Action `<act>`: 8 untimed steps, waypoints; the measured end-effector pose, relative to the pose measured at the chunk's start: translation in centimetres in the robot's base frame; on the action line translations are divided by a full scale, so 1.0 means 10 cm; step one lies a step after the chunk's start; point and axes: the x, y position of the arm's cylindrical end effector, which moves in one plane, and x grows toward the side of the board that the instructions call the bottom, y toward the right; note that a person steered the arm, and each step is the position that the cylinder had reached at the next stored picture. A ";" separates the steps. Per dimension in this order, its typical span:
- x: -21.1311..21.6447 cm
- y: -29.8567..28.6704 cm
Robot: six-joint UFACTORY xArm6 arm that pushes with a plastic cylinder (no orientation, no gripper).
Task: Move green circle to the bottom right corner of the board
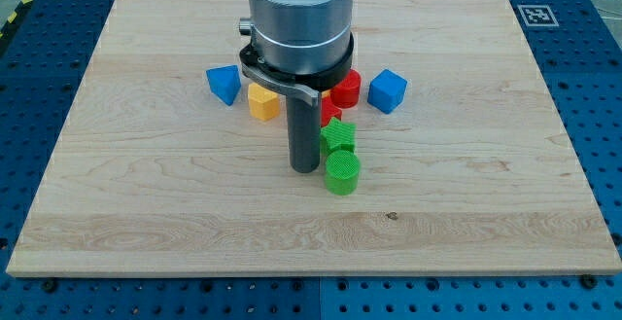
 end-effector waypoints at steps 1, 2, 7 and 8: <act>0.02 0.22; 0.10 0.40; 0.15 0.47; 0.15 0.55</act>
